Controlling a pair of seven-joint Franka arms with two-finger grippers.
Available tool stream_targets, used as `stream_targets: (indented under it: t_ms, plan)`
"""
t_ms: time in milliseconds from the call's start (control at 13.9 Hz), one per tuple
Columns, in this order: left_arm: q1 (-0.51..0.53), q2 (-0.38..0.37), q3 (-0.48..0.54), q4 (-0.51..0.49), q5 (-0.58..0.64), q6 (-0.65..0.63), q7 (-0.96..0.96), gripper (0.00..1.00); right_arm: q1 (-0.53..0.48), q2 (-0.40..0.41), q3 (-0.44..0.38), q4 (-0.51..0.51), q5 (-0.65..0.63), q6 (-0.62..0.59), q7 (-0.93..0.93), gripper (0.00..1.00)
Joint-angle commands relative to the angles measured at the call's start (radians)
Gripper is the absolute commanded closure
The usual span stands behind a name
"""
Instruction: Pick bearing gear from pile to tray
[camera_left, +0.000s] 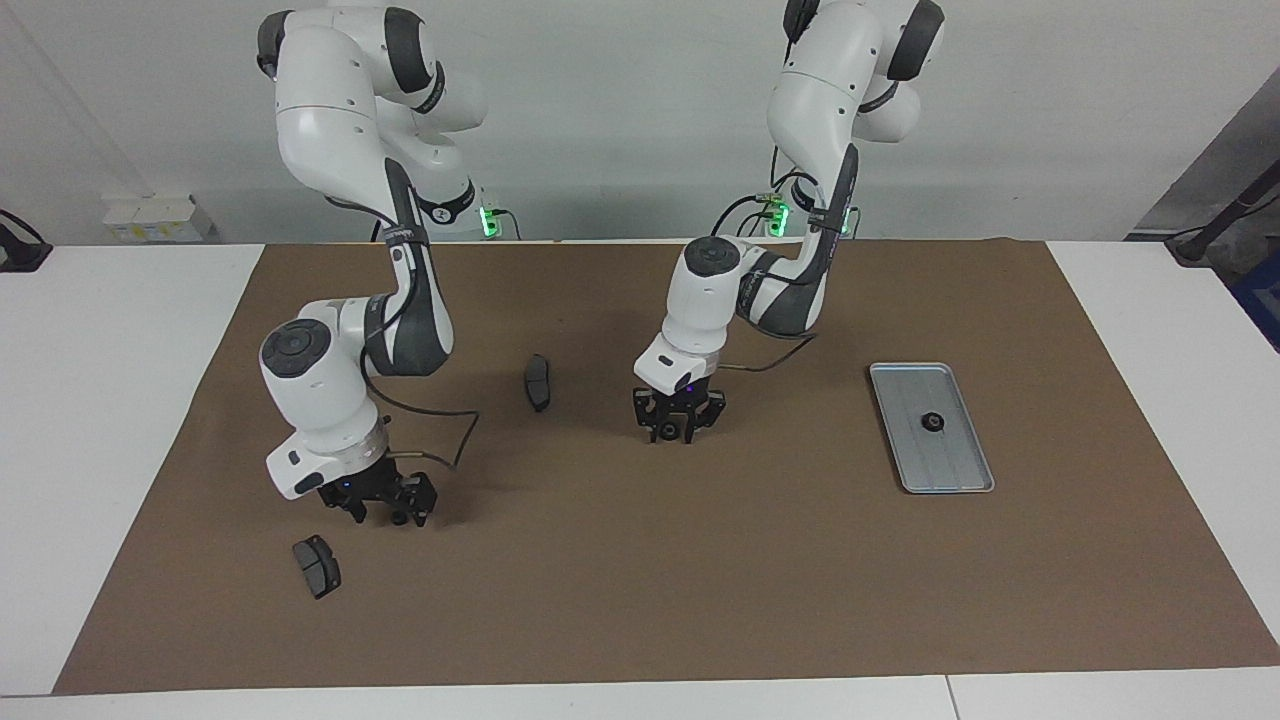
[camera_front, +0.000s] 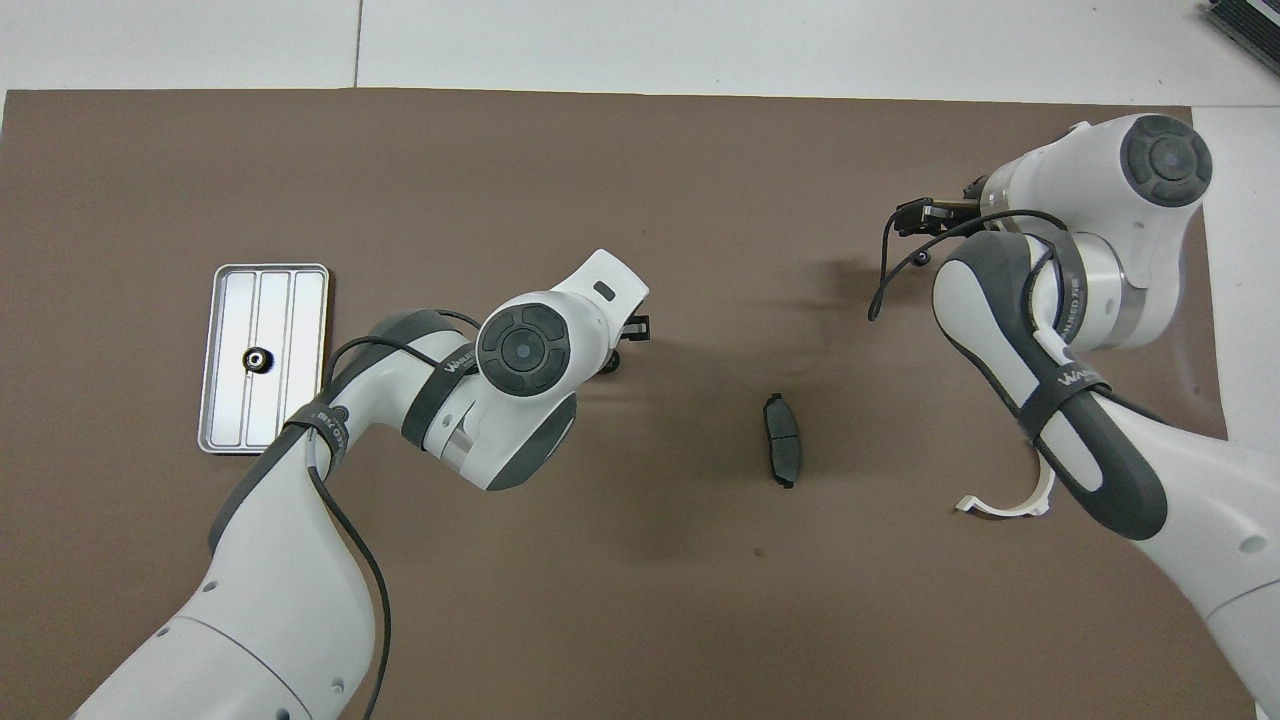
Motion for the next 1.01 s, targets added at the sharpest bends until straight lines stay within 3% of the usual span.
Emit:
stream_targets:
  t_ms: [0, 144, 360, 432, 575, 791, 935]
  plan:
    - [-0.027, -0.034, 0.016, -0.051, 0.017, -0.014, 0.005, 0.5, -0.017, 0.002, 0.013, -0.008, -0.016, 0.003, -0.013, 0.36]
    - [-0.026, -0.034, 0.016, -0.051, 0.017, -0.021, 0.005, 0.58, -0.015, 0.003, 0.014, -0.024, -0.016, 0.01, -0.027, 0.41]
    - [-0.026, -0.036, 0.014, -0.051, 0.017, -0.035, 0.006, 0.83, -0.012, 0.003, 0.014, -0.033, -0.016, 0.006, -0.033, 0.45]
    - [-0.023, -0.036, 0.014, -0.048, 0.017, -0.035, 0.006, 0.9, -0.014, 0.002, 0.013, -0.033, -0.016, 0.001, -0.033, 0.53]
    - [-0.007, -0.031, 0.016, -0.006, 0.016, -0.073, 0.006, 0.91, -0.012, 0.002, 0.014, -0.031, -0.016, -0.002, -0.035, 0.71]
    - [0.115, -0.016, 0.016, 0.164, 0.009, -0.236, 0.025, 0.92, -0.006, -0.012, 0.013, -0.024, -0.016, -0.02, -0.035, 1.0]
    - [0.241, -0.046, 0.004, 0.172, 0.005, -0.277, 0.106, 0.98, 0.002, -0.049, 0.016, -0.018, -0.016, -0.048, -0.033, 1.0]
